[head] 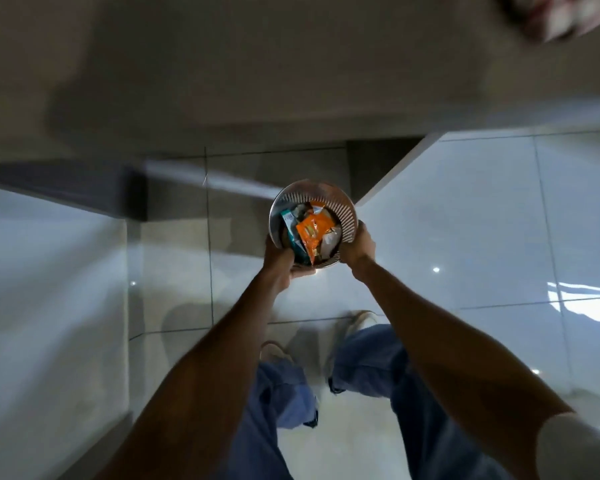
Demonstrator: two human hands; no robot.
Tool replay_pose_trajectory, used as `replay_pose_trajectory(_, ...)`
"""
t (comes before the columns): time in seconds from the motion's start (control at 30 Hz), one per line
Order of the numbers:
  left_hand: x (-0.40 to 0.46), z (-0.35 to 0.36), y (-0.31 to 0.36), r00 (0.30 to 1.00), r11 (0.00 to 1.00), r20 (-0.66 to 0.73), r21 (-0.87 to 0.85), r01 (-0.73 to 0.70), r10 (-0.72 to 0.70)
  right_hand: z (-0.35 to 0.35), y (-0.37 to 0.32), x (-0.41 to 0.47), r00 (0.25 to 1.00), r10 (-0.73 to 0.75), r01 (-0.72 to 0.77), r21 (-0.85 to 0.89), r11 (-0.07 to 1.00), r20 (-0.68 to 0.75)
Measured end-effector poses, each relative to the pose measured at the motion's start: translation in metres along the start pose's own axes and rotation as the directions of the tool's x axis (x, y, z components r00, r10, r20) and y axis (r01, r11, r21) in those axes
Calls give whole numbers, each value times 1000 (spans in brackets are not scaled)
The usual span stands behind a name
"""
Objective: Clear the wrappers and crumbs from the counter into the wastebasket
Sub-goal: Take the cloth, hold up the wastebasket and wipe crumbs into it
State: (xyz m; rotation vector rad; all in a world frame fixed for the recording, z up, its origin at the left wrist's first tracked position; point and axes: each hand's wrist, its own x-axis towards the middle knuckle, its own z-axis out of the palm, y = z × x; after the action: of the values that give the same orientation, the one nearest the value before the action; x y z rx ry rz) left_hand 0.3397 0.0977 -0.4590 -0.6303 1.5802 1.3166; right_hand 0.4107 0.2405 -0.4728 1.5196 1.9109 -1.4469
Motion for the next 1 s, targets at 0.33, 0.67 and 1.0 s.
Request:
replay_pose_trajectory(0.33, -283, -59, 85, 999, 986, -35, -169, 13, -19, -121, -157, -312, 228, -956, 888, -442, 126, 186)
replay_pose_trajectory(0.67, -335, -94, 111, 993, 946, -117, -319, -62, 26, -204, -307, -233, 747, -653, 344, -769, 539, -124)
replay_pose_trajectory(1.0, -312, -156, 138, 993, 926, -109, -378, -5, -40, -13, -387, -282, 766, -604, 339, -661, 670, -219)
